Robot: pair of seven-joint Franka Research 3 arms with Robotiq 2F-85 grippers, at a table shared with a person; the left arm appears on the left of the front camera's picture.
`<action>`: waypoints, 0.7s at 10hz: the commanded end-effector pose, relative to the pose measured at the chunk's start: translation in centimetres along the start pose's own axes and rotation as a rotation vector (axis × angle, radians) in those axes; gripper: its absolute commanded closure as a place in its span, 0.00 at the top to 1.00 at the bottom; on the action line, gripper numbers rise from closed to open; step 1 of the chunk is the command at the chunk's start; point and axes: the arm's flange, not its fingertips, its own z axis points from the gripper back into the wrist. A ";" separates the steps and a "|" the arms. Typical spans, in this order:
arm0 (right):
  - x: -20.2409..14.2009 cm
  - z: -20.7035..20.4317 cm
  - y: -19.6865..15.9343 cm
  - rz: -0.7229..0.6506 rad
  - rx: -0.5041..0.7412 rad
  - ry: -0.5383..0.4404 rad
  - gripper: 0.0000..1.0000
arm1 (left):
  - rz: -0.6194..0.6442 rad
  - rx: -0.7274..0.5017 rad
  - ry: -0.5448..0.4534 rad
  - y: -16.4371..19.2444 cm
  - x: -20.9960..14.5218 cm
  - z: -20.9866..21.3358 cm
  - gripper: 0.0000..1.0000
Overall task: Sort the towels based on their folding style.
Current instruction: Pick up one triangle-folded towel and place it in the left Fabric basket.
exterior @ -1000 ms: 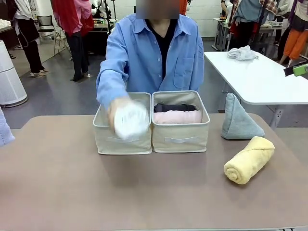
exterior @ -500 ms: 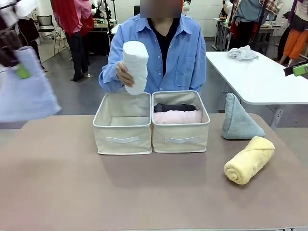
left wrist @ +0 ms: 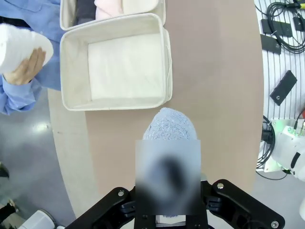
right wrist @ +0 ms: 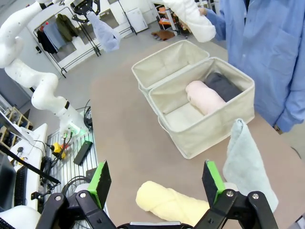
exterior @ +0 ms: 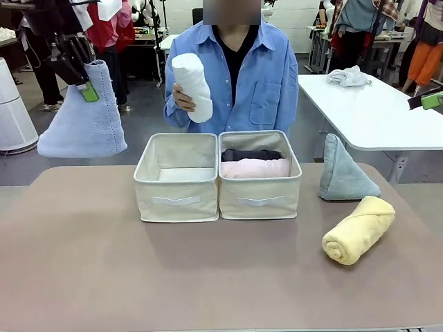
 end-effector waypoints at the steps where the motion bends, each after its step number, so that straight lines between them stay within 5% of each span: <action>1: 0.1 0.0 0.1 0.001 0.008 -0.012 1.00 | 0.004 0.007 -0.008 -1.2 -1.0 0.5 0.19; 7: 0.1 0.0 0.1 0.001 0.008 -0.012 1.00 | 0.004 0.007 -0.008 -1.2 -1.0 0.5 0.19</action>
